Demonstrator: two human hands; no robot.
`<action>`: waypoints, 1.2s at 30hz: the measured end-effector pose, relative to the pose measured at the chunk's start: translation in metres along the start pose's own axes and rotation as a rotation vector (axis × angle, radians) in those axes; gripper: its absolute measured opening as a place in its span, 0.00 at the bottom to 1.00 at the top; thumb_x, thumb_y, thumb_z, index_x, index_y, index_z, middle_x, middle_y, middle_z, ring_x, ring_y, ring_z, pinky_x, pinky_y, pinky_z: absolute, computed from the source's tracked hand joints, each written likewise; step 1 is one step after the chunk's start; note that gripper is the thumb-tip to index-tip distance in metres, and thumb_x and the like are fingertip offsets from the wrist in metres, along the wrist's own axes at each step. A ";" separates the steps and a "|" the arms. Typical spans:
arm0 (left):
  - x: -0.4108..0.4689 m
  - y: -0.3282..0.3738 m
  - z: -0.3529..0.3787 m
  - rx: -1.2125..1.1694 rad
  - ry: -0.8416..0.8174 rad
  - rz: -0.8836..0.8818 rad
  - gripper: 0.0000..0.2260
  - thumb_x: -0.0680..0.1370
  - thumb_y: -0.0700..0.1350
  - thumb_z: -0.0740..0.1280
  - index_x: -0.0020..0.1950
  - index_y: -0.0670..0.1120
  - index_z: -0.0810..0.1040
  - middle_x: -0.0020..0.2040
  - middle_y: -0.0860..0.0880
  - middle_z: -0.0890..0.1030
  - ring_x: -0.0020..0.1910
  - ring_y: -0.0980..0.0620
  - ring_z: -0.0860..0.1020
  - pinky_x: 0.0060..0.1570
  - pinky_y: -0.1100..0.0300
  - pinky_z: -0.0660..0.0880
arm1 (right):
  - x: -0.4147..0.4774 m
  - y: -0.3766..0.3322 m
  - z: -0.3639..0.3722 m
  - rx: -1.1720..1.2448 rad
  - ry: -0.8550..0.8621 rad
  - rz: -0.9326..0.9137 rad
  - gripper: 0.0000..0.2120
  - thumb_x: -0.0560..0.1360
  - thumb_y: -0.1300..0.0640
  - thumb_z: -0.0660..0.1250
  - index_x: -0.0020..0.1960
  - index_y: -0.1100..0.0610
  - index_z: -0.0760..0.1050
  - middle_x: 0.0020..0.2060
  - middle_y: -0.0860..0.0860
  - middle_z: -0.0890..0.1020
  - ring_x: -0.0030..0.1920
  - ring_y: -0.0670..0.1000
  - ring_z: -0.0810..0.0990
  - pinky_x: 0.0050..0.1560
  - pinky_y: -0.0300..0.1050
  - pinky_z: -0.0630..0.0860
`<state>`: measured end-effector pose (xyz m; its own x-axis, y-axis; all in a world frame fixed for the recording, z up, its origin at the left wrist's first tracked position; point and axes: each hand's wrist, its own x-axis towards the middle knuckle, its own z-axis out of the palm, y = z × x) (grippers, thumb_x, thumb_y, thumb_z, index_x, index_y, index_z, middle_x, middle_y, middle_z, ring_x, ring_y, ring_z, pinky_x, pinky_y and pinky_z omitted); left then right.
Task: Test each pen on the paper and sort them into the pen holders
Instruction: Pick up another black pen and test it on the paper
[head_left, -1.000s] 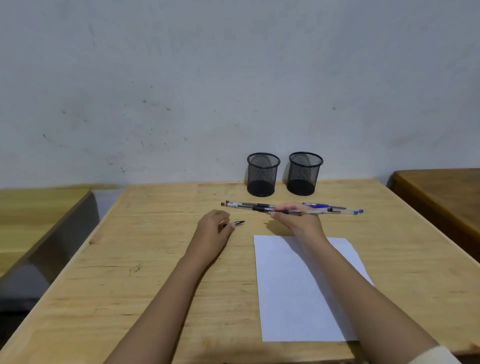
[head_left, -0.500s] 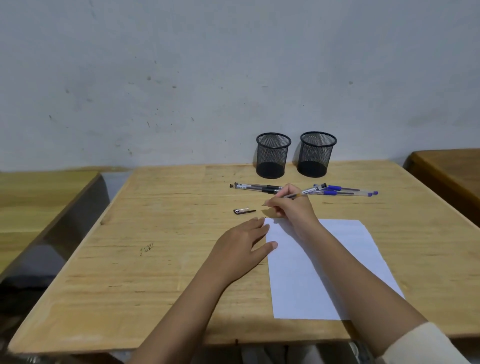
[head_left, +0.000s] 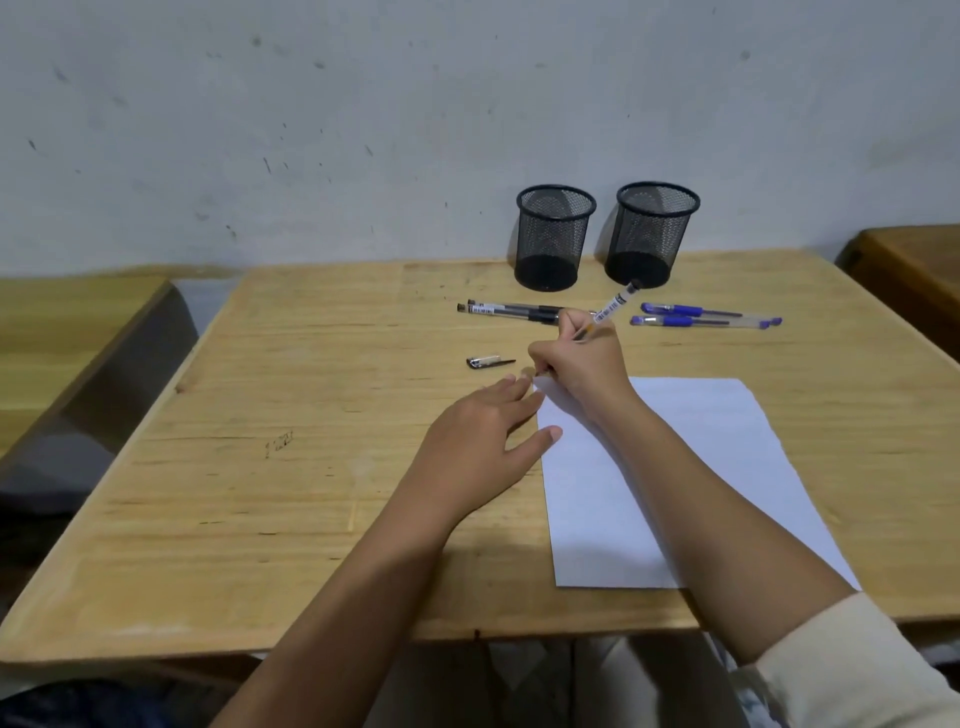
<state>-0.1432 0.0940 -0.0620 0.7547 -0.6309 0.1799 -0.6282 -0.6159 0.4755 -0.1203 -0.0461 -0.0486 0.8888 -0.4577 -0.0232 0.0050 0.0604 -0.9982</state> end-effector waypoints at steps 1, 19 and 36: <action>0.000 0.000 0.000 0.003 0.001 -0.001 0.22 0.78 0.58 0.60 0.71 0.53 0.67 0.74 0.55 0.63 0.74 0.60 0.57 0.67 0.64 0.59 | 0.000 0.001 0.000 -0.009 -0.004 -0.009 0.22 0.60 0.76 0.61 0.29 0.54 0.53 0.29 0.51 0.56 0.26 0.48 0.57 0.31 0.43 0.61; -0.001 0.002 0.000 0.055 -0.021 -0.014 0.22 0.79 0.58 0.58 0.71 0.53 0.66 0.75 0.54 0.63 0.75 0.58 0.57 0.68 0.60 0.60 | 0.000 0.005 0.002 0.004 -0.023 -0.049 0.19 0.59 0.76 0.60 0.29 0.56 0.55 0.29 0.49 0.57 0.30 0.47 0.55 0.29 0.42 0.60; 0.000 -0.001 0.002 0.042 -0.014 -0.012 0.22 0.78 0.58 0.58 0.71 0.52 0.68 0.74 0.54 0.64 0.74 0.58 0.58 0.68 0.60 0.61 | -0.004 -0.004 -0.006 -0.194 -0.035 -0.116 0.22 0.62 0.76 0.62 0.27 0.55 0.54 0.27 0.52 0.56 0.27 0.46 0.56 0.25 0.36 0.58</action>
<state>-0.1435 0.0938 -0.0642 0.7596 -0.6297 0.1627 -0.6269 -0.6422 0.4411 -0.1264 -0.0494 -0.0451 0.9028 -0.4204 0.0909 0.0231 -0.1638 -0.9862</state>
